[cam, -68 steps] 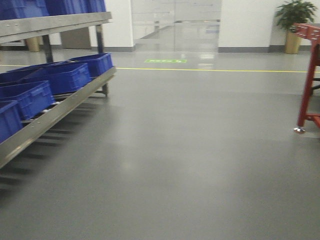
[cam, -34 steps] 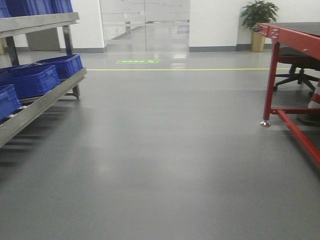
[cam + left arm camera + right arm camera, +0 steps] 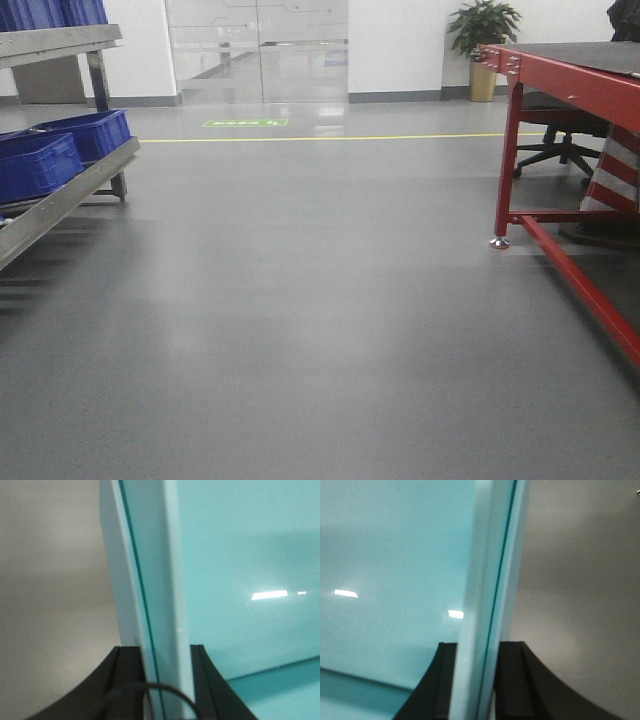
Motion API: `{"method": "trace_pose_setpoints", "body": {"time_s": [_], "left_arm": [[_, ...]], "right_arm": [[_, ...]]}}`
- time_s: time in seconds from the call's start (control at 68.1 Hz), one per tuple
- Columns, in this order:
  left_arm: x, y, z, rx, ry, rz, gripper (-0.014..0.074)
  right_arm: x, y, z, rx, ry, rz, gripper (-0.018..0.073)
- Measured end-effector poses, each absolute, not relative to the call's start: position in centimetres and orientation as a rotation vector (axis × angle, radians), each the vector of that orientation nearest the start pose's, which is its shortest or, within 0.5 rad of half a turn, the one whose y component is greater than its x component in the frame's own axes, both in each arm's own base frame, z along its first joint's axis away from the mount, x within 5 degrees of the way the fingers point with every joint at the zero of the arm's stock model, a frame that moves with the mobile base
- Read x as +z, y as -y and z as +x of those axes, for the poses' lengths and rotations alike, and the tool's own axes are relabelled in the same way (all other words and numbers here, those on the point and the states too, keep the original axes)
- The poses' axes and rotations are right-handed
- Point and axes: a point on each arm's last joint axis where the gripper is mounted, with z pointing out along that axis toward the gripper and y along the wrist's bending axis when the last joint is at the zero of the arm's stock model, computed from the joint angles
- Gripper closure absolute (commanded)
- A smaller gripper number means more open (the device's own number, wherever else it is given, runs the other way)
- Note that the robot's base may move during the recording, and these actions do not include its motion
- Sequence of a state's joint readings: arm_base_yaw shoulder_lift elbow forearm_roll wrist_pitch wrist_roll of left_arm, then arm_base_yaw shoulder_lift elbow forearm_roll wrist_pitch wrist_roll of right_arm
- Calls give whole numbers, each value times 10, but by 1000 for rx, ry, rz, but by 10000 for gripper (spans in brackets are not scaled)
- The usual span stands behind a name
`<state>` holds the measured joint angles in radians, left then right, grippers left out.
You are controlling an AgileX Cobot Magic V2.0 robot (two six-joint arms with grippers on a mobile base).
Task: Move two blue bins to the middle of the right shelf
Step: 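Drive across the floor holding the teal bin in both grippers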
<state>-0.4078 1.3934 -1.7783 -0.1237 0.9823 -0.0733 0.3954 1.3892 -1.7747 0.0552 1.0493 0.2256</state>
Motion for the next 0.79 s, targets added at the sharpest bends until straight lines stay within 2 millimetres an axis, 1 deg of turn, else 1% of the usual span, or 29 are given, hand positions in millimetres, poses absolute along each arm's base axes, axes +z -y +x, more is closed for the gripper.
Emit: {"method": "trace_pose_setpoints", "body": {"time_s": [0.793], "left_arm": [[497, 120, 254, -440, -2077, 342, 707]], "right_arm": [[492, -110, 253, 425, -2171, -183, 715]]}}
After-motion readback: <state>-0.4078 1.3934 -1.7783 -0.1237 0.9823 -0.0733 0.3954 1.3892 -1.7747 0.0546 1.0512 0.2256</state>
